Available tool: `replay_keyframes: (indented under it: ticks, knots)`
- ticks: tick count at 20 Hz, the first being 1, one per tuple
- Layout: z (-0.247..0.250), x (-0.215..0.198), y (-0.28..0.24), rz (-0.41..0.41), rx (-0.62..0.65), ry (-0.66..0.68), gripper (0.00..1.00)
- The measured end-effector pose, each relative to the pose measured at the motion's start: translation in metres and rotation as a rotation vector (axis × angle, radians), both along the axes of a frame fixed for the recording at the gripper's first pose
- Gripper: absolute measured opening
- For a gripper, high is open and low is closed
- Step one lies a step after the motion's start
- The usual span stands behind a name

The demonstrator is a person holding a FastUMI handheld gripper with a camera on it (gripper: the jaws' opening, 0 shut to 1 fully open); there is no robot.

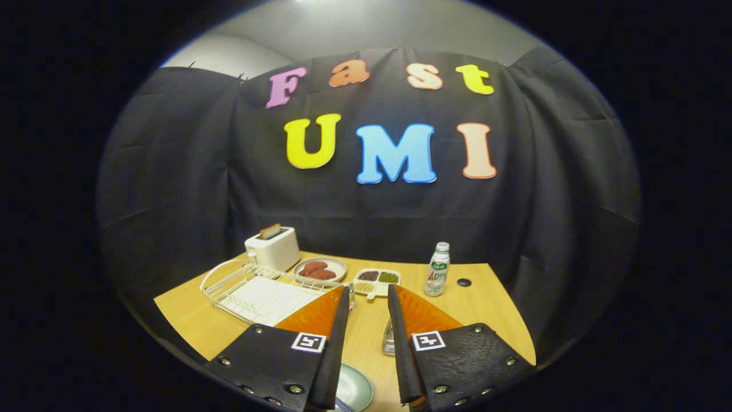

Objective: Take the plate from the dish rack, then take the spoon from the basket and place it into the plate.

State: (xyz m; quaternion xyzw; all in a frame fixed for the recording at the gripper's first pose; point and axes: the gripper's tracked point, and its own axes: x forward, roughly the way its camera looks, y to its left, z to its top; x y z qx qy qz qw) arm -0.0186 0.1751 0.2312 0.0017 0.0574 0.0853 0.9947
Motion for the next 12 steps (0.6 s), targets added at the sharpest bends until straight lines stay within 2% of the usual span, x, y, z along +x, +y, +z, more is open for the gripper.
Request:
replay_keyframes:
  ticks: [1,4,8,12]
  knots:
    - [0.020,0.000,-0.013,-0.023,0.026,-0.045,0.40]
    - [0.056,0.001,-0.043,-0.083,0.104,-0.162,0.96]
    - [0.044,0.005,-0.075,-0.147,0.127,-0.151,0.97]
    - [0.029,0.010,-0.092,-0.165,0.115,-0.128,0.97]
